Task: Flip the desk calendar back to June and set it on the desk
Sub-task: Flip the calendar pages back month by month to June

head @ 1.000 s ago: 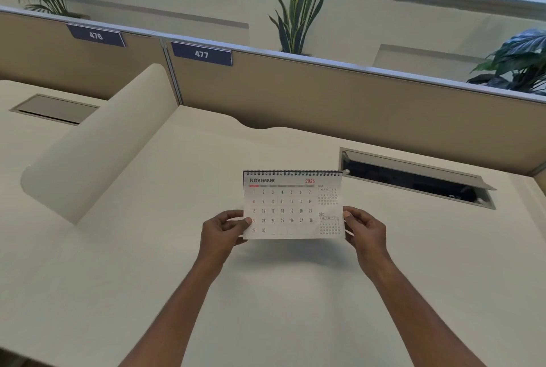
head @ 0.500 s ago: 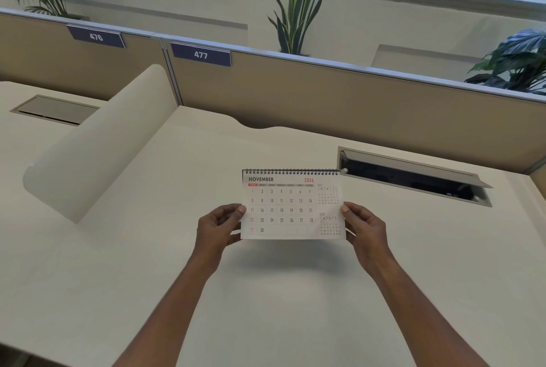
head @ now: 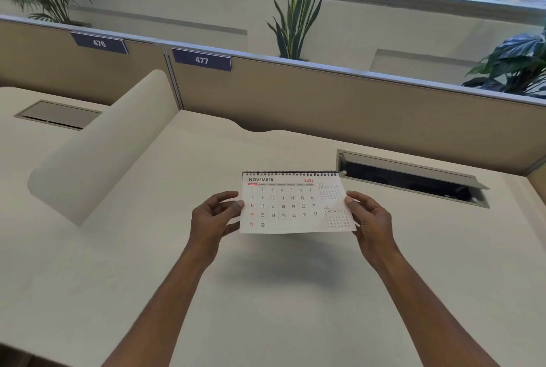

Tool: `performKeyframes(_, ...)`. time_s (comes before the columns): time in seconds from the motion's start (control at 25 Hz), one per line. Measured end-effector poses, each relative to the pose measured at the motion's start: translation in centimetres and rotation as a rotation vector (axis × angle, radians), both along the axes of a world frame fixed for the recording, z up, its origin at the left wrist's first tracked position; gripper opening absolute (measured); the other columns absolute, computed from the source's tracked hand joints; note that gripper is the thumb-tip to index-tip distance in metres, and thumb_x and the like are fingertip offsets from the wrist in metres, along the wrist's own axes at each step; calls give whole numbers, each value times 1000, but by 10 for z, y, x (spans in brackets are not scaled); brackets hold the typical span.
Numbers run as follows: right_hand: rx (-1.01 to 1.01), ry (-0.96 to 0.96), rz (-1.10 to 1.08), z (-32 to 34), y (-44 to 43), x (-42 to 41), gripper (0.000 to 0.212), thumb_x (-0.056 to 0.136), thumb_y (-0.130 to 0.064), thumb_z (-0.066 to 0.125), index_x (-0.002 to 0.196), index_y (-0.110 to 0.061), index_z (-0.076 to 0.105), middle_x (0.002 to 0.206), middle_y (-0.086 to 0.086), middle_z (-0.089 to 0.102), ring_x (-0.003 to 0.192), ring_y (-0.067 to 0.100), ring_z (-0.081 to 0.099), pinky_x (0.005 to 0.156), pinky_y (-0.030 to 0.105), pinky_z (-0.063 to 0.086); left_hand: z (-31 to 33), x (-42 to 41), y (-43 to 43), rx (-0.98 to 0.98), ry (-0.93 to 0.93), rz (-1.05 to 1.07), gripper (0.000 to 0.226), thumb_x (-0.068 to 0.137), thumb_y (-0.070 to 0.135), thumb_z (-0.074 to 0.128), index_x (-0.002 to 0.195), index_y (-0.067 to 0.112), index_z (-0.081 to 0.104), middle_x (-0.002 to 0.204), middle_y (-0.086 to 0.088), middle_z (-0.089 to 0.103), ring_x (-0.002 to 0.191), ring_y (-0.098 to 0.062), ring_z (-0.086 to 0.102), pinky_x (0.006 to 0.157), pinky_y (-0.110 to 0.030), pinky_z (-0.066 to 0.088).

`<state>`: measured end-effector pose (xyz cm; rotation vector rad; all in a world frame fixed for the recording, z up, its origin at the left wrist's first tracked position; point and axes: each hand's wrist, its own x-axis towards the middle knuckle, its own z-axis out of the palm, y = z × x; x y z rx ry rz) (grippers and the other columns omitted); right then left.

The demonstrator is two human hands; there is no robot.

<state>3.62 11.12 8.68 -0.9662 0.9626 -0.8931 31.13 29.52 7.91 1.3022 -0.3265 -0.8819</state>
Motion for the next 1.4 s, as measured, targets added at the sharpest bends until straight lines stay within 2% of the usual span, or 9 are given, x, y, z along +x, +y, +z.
performKeyframes(0.24, 2, -1, 2, 11, -6, 2, 19, 100, -11, 62, 114, -10, 75, 108, 15, 79, 93, 29, 75, 69, 35, 60, 7, 1, -1, 2, -56, -56, 20, 96, 8, 72, 108, 20, 82, 109, -9, 83, 99, -21, 78, 72, -35, 63)
performKeyframes(0.4, -58, 10, 29, 15, -8, 5, 25, 98, -10, 66, 122, -9, 72, 107, 13, 80, 97, 27, 77, 70, 33, 63, 9, 2, -9, -14, -136, -35, 18, 92, 7, 78, 105, 19, 83, 106, -9, 83, 103, -30, 78, 72, -30, 64)
performKeyframes(0.52, -84, 12, 39, 17, -13, 9, 26, 97, -9, 68, 123, -8, 71, 106, 11, 81, 95, 24, 77, 65, 29, 60, 10, 6, -18, 2, -229, -7, 20, 89, 7, 81, 106, 19, 83, 113, -11, 81, 115, -35, 72, 89, -45, 64)
performKeyframes(0.6, -103, 21, 45, 18, -16, 12, 25, 95, -8, 69, 120, -9, 72, 104, 10, 81, 91, 22, 77, 64, 27, 59, 10, 10, -25, 22, -286, -2, 25, 88, 8, 83, 111, 18, 81, 122, -9, 79, 123, -31, 68, 102, -55, 58)
performKeyframes(0.76, -153, 91, 33, 19, -24, 17, 18, 95, -6, 70, 110, -13, 76, 101, 9, 81, 90, 23, 74, 67, 28, 59, 15, 15, -41, 39, -358, 18, 25, 86, 6, 83, 108, 19, 81, 120, -3, 79, 122, -23, 69, 107, -53, 55)
performKeyframes(0.92, -196, 180, 17, 20, -38, 28, 25, 91, 5, 70, 113, -7, 75, 115, 9, 76, 104, 27, 69, 80, 38, 58, 17, 21, -52, 47, -384, 51, 22, 85, 9, 85, 104, 18, 82, 112, -1, 82, 114, -17, 73, 105, -49, 57)
performKeyframes(1.08, -241, 233, 24, 25, -46, 34, 12, 94, -8, 72, 104, -12, 77, 93, 7, 80, 78, 17, 73, 76, 34, 57, 14, 28, -61, 65, -396, 94, 13, 86, 23, 86, 98, 25, 83, 109, -5, 82, 109, -24, 75, 99, -54, 60)
performKeyframes(1.24, -288, 253, 10, 27, -55, 39, 4, 91, -16, 77, 92, -20, 78, 88, 3, 79, 69, 17, 68, 71, 33, 57, 9, 32, -66, 77, -370, 130, 11, 85, 25, 87, 88, 34, 81, 97, 0, 83, 96, -20, 78, 90, -49, 64)
performKeyframes(1.4, -312, 290, -2, 24, -61, 44, 7, 89, -22, 80, 86, -28, 80, 81, -8, 79, 65, 10, 65, 66, 28, 55, 6, 33, -70, 78, -369, 133, 12, 87, 20, 85, 90, 31, 82, 94, 3, 84, 91, -19, 78, 82, -41, 66)
